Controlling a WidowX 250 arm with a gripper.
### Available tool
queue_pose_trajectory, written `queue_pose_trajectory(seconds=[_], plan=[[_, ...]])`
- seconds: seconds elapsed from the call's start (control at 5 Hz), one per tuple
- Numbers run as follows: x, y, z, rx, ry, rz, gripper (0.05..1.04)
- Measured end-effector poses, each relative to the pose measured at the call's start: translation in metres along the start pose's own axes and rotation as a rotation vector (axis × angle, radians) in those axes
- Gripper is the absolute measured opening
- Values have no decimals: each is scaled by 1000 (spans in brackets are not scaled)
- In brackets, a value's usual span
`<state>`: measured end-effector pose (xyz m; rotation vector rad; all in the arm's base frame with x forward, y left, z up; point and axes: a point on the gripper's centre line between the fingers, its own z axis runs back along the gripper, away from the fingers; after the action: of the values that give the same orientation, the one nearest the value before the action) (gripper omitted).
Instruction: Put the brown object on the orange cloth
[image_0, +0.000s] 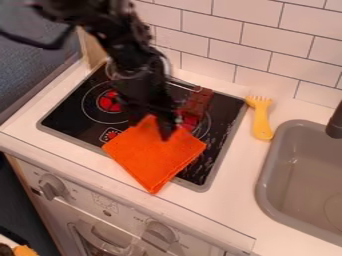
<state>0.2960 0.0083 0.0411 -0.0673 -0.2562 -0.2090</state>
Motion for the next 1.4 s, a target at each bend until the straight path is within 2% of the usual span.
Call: queue_pose_trajectory(seconds=[0.2, 0.4, 0.8, 1.0, 1.2, 1.4], plan=[[12, -14, -15, 20, -11, -29, 1001], [25, -17, -26, 57, -33, -4, 1001], [58, -7, -28, 104, -82, 36, 1001], [66, -3, -32, 118, -79, 51, 1001], [70, 1, -45, 129, -60, 55, 999], [74, 1, -49, 149, -55, 55, 946]])
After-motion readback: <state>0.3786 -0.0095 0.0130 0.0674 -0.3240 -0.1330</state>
